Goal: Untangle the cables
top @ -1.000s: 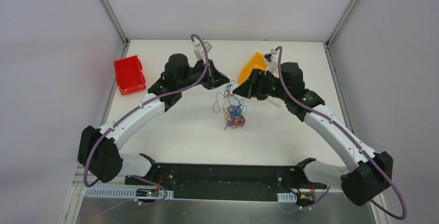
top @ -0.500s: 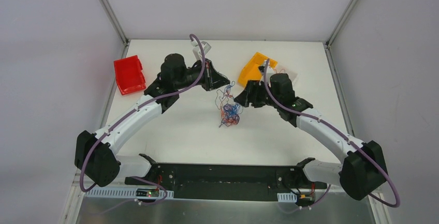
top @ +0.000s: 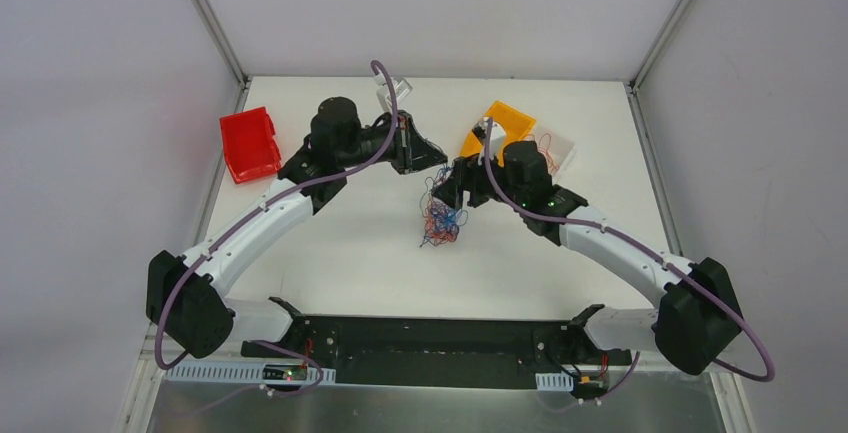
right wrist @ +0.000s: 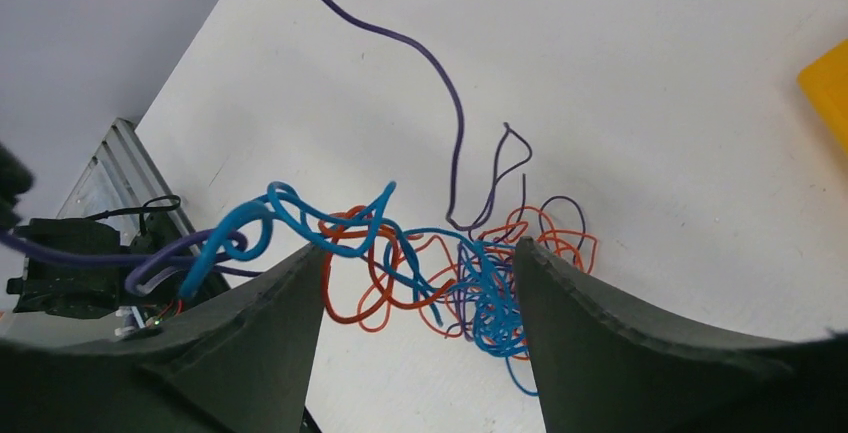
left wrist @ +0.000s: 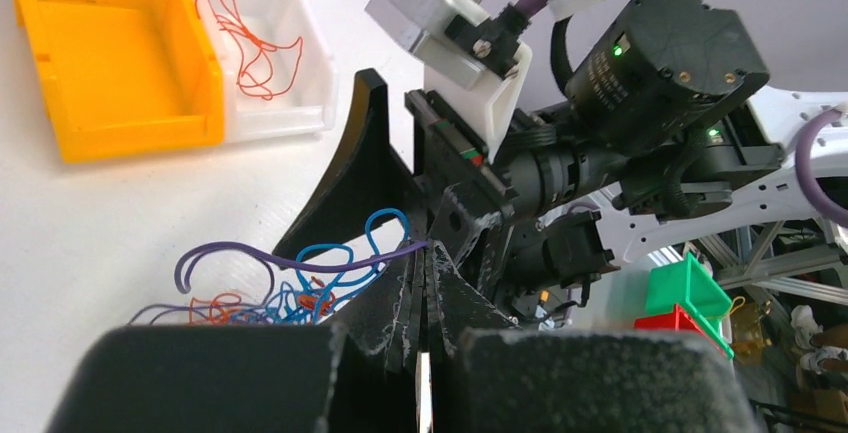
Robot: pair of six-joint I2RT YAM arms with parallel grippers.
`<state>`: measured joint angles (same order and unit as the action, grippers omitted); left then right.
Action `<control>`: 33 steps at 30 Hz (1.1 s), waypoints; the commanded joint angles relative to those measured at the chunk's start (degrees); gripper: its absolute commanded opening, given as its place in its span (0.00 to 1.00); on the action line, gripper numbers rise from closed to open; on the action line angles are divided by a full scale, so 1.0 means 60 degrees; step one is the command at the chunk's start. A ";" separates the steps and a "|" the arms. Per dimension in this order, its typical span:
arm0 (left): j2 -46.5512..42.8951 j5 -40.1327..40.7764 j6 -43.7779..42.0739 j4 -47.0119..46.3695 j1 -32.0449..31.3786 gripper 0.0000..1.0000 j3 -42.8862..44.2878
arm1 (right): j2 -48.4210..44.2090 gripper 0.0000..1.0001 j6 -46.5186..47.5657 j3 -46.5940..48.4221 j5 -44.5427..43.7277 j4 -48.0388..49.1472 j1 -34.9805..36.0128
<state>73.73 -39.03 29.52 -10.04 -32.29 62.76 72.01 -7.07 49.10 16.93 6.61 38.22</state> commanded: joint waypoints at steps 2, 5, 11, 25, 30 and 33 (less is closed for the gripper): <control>0.0095 -0.0634 -0.0329 0.0290 -0.0067 0.00 0.0847 | 0.0078 0.69 0.0703 0.0169 -0.0719 0.1362 0.0151; 0.0199 -0.0851 -0.0333 0.0457 -0.0067 0.00 0.1019 | 0.0122 0.63 0.0752 0.0039 -0.0200 0.1984 0.0165; 0.0337 -0.0852 -0.0435 0.0631 -0.0045 0.00 0.1124 | 0.0099 0.24 0.0464 -0.0226 0.0032 0.2435 0.0222; -0.1018 0.2465 -0.1396 0.2799 0.1406 0.00 0.1738 | -0.0280 0.00 -0.1030 -0.1471 -0.2149 -0.0318 0.0141; -0.1620 0.4751 -0.1435 0.3762 0.1781 0.00 0.1737 | -0.0703 0.00 -0.2328 -0.1710 -0.3506 -0.1652 -0.0868; -0.1894 0.6104 -0.1744 0.4414 0.1846 0.00 0.1833 | -0.0969 0.00 -0.3068 -0.1933 -0.3731 -0.2173 -0.1680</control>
<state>65.08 -16.43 22.20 10.85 -21.85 71.22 69.80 -17.82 38.74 0.82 0.49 33.32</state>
